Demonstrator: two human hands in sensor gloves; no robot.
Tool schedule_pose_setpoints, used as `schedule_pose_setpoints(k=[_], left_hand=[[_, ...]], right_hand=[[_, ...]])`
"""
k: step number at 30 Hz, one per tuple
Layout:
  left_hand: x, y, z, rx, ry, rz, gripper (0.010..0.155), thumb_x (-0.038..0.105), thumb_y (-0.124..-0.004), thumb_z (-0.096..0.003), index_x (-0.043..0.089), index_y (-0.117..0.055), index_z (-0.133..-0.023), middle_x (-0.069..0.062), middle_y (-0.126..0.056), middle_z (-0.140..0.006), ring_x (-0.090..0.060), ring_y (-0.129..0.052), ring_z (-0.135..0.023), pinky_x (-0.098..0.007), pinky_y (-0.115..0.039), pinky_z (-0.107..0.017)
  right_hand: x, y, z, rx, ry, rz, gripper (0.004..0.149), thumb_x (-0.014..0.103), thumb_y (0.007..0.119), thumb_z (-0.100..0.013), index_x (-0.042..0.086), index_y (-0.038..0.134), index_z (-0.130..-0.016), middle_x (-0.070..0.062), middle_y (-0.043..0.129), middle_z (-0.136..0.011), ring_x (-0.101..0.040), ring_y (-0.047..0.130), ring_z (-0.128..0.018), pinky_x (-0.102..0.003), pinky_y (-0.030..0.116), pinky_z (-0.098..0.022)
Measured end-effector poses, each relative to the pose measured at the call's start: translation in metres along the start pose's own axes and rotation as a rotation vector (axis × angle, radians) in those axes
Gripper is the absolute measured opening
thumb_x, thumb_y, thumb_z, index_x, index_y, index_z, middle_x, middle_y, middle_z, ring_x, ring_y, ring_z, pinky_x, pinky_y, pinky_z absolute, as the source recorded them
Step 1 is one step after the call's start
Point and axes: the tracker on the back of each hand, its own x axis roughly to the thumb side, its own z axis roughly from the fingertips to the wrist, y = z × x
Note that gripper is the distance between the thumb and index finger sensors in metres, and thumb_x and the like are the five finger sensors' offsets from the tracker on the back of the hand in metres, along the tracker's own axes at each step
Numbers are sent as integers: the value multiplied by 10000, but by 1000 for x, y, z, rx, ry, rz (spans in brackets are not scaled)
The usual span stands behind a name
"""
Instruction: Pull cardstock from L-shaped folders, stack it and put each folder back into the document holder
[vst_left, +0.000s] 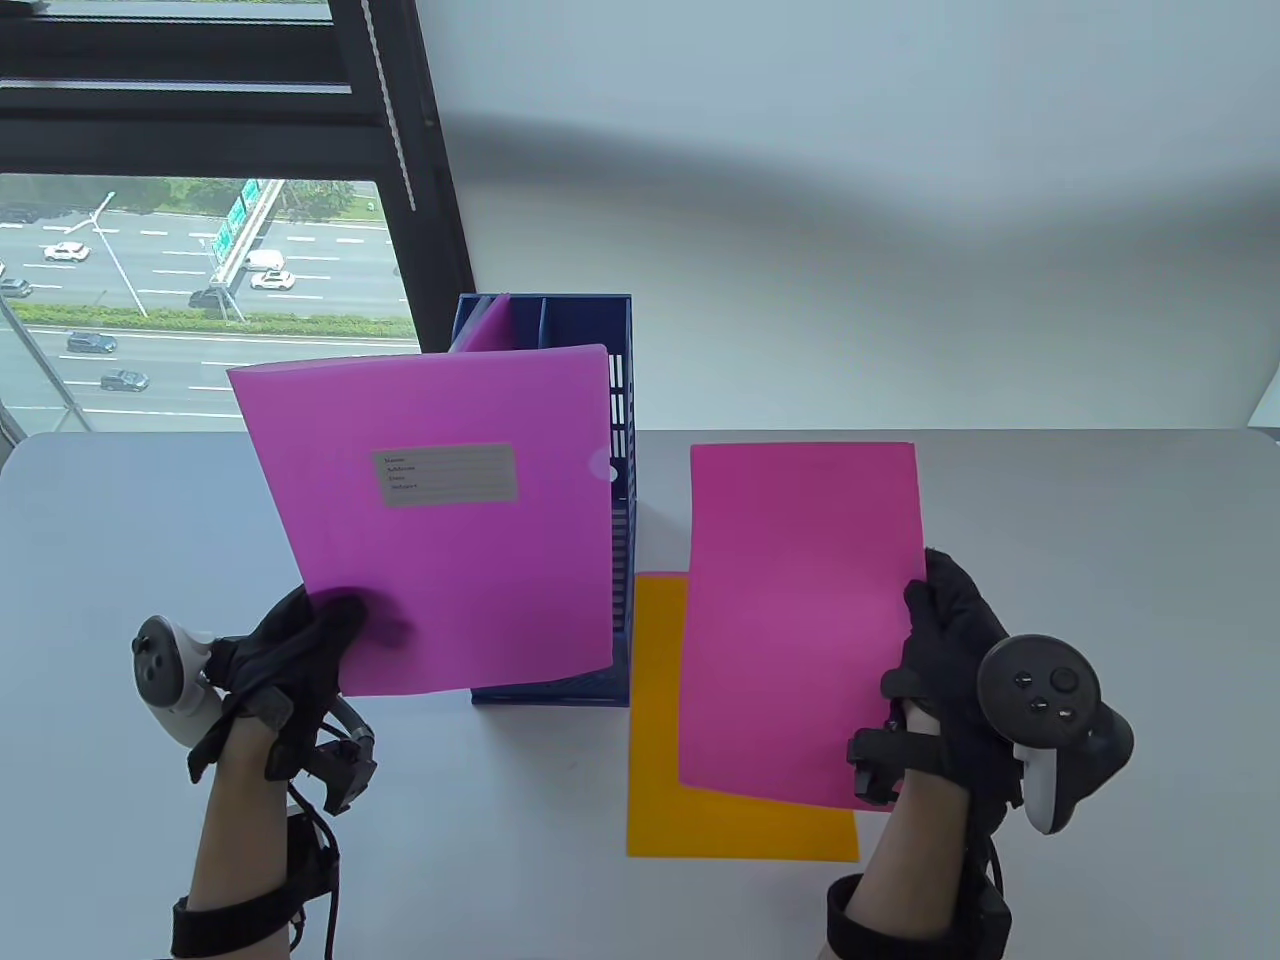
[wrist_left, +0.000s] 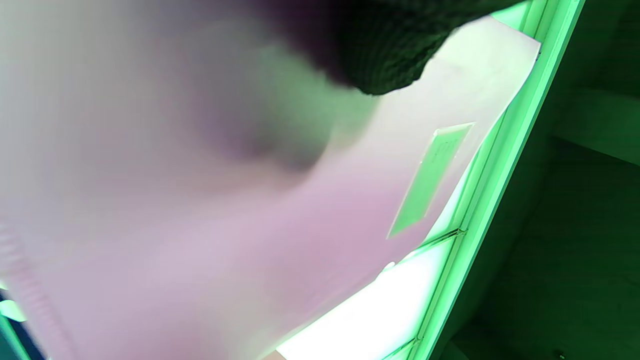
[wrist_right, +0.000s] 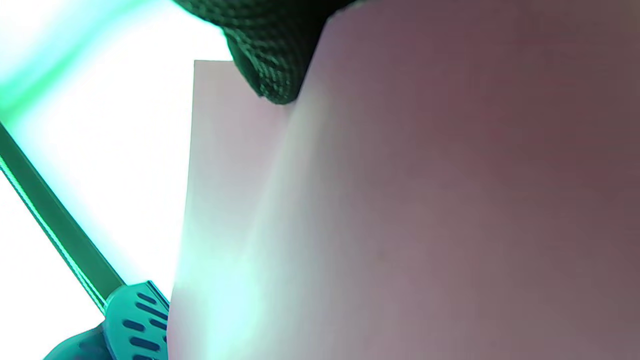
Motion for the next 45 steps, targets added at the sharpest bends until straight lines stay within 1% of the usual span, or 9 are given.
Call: schedule_pose_setpoints(k=[10,14,20,24,27,31,37,40,45], left_hand=[[0,0,0,3,-3,8,423,388,-761,-581,183,-859,-939,-38,-967,-792,-290,-1027,-629,-571,-666,-704],[0,-1,0,-1,0,8,422,388,-762,-581,187,-859,-939,-37,-967,-791,-291,-1026,-629,-571,-666,-704],[0,-1,0,-2,-1,7,421,388,-763,-581,186,-860,-938,-38,-967,-792,-292,-1026,-629,-570,-666,-705],[-1,-2,0,-1,1,10,423,390,-762,-582,186,-857,-940,-38,-966,-793,-290,-1025,-631,-569,-666,-705],[-1,-4,-1,-6,1,5,422,390,-761,-582,188,-858,-939,-36,-966,-793,-290,-1024,-633,-570,-666,-706],[-1,-8,-2,-13,-2,2,422,392,-760,-583,191,-855,-941,-34,-963,-797,-289,-1024,-635,-568,-666,-706],[1,-23,-6,-45,-8,-7,422,394,-759,-584,194,-854,-943,-34,-962,-799,-288,-1023,-638,-568,-666,-708],[3,-30,-8,-62,-15,-7,424,397,-757,-584,197,-851,-946,-31,-960,-803,-287,-1022,-643,-566,-666,-709],[8,-40,-10,-83,-31,-6,424,399,-756,-585,199,-849,-948,-30,-957,-808,-288,-1020,-648,-567,-664,-710]], right_hand=[[-59,95,-29,279,200,17,414,353,830,-592,265,777,-993,-18,950,-786,-129,950,-456,-475,647,-702],[-64,118,-28,301,225,72,453,363,837,-589,252,742,-1017,-9,935,-815,-131,951,-483,-479,633,-712],[-66,141,-24,359,243,225,598,410,851,-583,243,609,-1104,-76,784,-1016,-253,894,-753,-535,533,-750],[-67,150,-24,425,257,341,533,452,844,-582,240,721,-1056,-101,726,-1066,-316,822,-825,-555,443,-767],[-66,148,-24,389,254,365,571,469,837,-580,240,677,-1078,-95,658,-1105,-335,753,-891,-560,391,-775],[-39,123,-23,283,166,203,559,493,820,-588,266,675,-1078,-71,639,-1120,-322,726,-923,-555,381,-785],[34,75,-1,153,-197,-218,540,522,792,-597,275,697,-1069,-57,707,-1087,-302,780,-886,-560,421,-784],[65,64,15,201,-348,-365,558,547,781,-598,275,692,-1078,-55,724,-1081,-296,793,-879,-561,432,-787],[93,67,34,333,-424,-472,628,566,789,-596,245,634,-1113,-69,722,-1084,-296,797,-879,-563,402,-795]])
